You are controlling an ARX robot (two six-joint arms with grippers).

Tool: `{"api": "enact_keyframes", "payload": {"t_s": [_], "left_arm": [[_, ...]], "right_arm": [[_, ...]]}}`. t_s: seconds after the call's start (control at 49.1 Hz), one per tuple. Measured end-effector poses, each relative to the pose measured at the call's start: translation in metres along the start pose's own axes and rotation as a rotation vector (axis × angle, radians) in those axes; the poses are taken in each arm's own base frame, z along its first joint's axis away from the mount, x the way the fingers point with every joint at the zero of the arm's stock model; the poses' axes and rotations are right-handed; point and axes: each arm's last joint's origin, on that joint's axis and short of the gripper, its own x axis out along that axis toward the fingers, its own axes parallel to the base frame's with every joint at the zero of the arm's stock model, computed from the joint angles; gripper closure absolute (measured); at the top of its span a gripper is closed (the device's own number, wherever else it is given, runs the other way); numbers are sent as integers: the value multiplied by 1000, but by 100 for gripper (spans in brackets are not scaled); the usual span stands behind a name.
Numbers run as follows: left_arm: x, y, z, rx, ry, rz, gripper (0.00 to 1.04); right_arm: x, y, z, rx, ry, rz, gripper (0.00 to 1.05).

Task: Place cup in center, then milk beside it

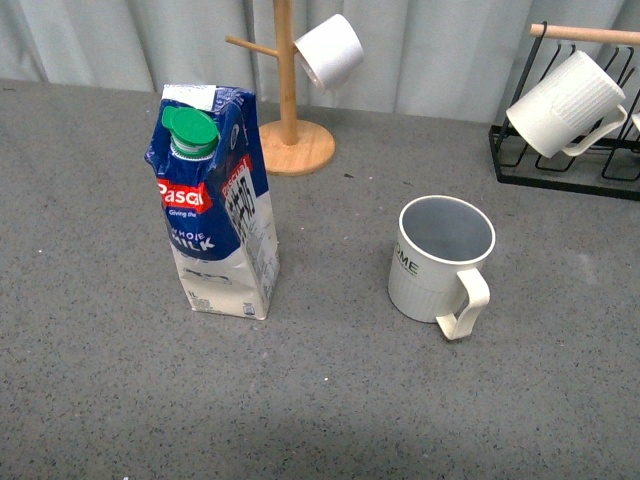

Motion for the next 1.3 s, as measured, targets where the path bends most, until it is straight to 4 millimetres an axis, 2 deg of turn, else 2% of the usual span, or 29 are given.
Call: {"api": "enact_keyframes", "payload": {"t_s": [0.265, 0.591, 0.713, 0.753, 0.896, 1.039, 1.222, 1.303], "left_arm": [[0, 0, 0, 0, 0, 0, 7], [0, 0, 0, 0, 0, 0, 7], [0, 0, 0, 0, 0, 0, 7], [0, 0, 0, 0, 0, 0, 7], [1, 0, -1, -5, 20, 5, 7], [13, 3, -4, -28, 71, 18, 7], [45, -1, 0, -51, 77, -17, 7], [74, -9, 6, -63, 73, -42, 7]], "right_arm": [[-7, 0, 0, 0, -15, 3, 103], [-7, 0, 0, 0, -16, 3, 30], [-7, 0, 0, 0, -16, 3, 11], [-7, 0, 0, 1, -16, 3, 7], [-7, 0, 0, 0, -16, 3, 10], [-7, 0, 0, 0, -16, 3, 9], [-7, 0, 0, 0, -16, 3, 9], [-7, 0, 0, 0, -16, 3, 9]]}}
